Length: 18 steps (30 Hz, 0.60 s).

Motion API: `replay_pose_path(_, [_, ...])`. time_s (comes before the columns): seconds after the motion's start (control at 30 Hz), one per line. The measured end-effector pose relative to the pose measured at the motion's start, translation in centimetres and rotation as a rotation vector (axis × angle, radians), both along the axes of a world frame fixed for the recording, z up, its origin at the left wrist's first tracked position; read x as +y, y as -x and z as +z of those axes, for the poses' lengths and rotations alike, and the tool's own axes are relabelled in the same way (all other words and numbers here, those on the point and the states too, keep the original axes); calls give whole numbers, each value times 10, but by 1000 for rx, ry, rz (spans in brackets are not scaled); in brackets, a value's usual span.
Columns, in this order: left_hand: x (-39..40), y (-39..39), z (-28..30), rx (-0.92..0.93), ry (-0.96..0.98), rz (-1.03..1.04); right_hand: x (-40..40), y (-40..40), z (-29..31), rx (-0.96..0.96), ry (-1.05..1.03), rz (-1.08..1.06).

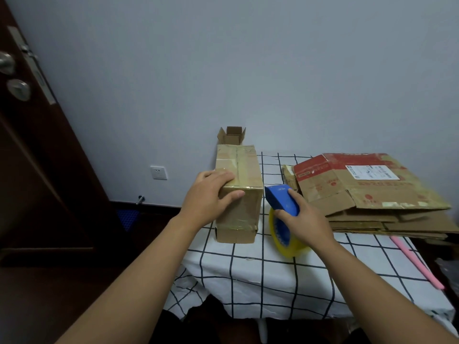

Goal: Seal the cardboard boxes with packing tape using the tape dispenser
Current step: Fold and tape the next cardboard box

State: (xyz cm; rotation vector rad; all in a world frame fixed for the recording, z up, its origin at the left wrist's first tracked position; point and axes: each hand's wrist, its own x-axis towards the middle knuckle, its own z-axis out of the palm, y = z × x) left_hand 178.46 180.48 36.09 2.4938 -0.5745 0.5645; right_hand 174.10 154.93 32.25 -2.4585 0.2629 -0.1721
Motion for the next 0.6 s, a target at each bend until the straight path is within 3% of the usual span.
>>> replay_pose_path(0.17, [4,2,-3,33,93,-30,-5,3,24,-65,-93,-64])
replay_pose_path(0.33, [3,1,-4,67,142,-28,-9,2,90,-350,-161,-67])
replay_pose_path(0.47, [4,2,-2,124,172,-1,4,-2,138,-530,-353,-20])
replay_pose_path(0.6, [6,1,-1,181,254,-22,32,-13,154,-551,-447,69])
